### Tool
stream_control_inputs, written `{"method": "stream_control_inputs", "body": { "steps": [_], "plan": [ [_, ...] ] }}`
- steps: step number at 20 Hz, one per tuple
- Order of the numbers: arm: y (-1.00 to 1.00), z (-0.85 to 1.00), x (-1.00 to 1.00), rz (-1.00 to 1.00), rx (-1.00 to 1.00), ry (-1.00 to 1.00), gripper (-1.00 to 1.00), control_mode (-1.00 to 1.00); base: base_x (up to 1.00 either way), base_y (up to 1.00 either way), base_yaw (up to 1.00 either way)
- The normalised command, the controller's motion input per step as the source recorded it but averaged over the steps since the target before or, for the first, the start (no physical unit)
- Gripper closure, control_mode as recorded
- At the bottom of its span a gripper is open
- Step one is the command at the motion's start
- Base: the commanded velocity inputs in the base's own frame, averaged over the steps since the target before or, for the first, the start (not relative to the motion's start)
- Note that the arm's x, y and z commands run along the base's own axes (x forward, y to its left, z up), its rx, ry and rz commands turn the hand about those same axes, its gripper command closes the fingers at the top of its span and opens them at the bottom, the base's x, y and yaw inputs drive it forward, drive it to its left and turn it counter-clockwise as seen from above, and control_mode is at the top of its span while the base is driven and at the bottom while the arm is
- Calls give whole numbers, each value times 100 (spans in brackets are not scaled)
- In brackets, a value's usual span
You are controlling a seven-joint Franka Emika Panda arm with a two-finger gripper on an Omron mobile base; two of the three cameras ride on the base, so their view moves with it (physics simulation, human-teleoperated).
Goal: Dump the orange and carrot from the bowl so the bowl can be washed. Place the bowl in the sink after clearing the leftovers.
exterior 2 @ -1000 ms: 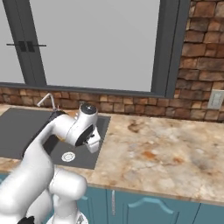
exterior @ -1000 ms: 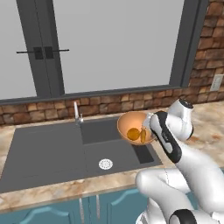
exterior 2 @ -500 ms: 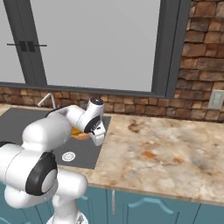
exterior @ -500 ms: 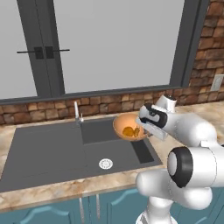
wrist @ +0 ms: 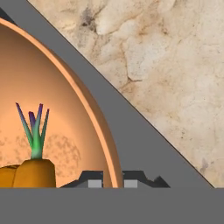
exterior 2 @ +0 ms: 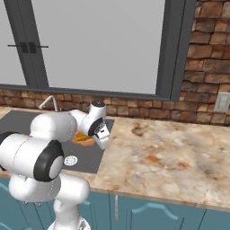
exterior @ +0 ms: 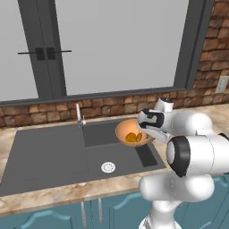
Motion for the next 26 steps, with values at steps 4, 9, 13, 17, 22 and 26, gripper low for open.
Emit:
{"method": "stream_control_inputs", "body": {
  "steps": [4, 9, 13, 17, 22, 26],
  "plan": [
    [17, -27, 2, 0, -13, 0, 100, -100, 0, 0, 0],
    [38, -15, 4, 0, -14, 0, 100, -100, 0, 0, 0],
    [33, -8, 16, 0, -14, 0, 100, -100, 0, 0, 0],
    [33, -4, 28, 0, -20, 0, 100, -100, 0, 0, 0],
    [19, -12, 8, 0, -25, 0, 100, -100, 0, 0, 0],
    [8, 0, 1, 0, -15, 1, 100, -100, 0, 0, 0]
  ]
}}
